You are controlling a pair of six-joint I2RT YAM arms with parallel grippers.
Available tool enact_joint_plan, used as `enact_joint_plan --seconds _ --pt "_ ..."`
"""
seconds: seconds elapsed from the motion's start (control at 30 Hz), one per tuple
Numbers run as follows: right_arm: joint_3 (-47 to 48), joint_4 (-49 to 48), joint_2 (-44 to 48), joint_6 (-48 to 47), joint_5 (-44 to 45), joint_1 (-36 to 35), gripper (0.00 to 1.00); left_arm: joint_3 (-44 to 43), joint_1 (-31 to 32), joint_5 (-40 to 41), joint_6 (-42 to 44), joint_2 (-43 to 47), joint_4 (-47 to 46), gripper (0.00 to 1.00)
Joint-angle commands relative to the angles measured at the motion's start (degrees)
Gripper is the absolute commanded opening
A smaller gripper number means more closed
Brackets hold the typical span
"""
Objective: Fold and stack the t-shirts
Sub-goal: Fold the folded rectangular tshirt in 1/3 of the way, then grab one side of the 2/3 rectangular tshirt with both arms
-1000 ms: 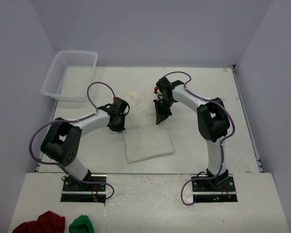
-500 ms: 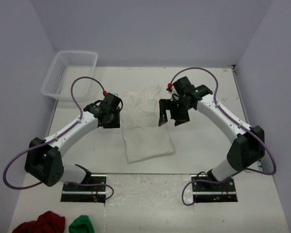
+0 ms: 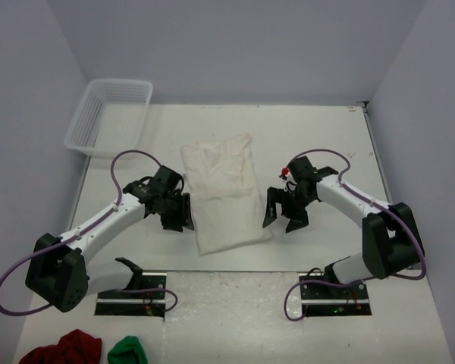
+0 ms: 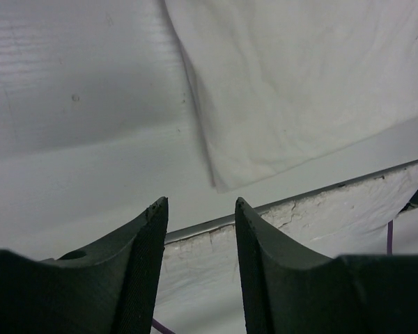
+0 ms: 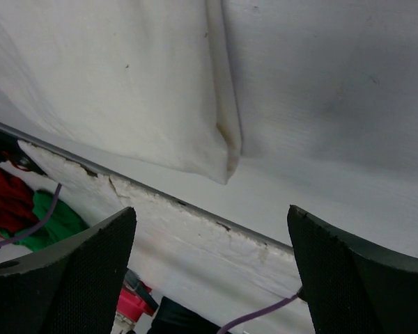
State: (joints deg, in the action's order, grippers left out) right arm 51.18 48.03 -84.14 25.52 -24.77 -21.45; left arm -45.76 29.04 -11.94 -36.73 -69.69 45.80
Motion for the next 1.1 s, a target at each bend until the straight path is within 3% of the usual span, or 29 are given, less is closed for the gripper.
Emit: enact_joint_plan --seconds 0.0,0.27,0.7,1.07 --pt "-2.8 -7.4 4.0 4.1 -6.7 -0.2 0.89 1.4 0.3 -4.8 -1.1 0.3 1.3 0.45" --pt "-8.7 -15.3 2.3 7.6 -8.2 -0.1 0.86 5.5 0.4 -8.7 -1.9 -0.4 -1.1 0.45" --pt "-12.2 -22.6 -3.9 9.2 -8.5 -0.1 0.83 4.6 1.4 -11.6 -0.2 -4.0 -1.8 0.46" --pt "-19.0 -28.0 -3.5 13.5 -7.7 -0.3 0.66 3.2 1.4 -10.7 0.3 -4.0 0.4 0.47"
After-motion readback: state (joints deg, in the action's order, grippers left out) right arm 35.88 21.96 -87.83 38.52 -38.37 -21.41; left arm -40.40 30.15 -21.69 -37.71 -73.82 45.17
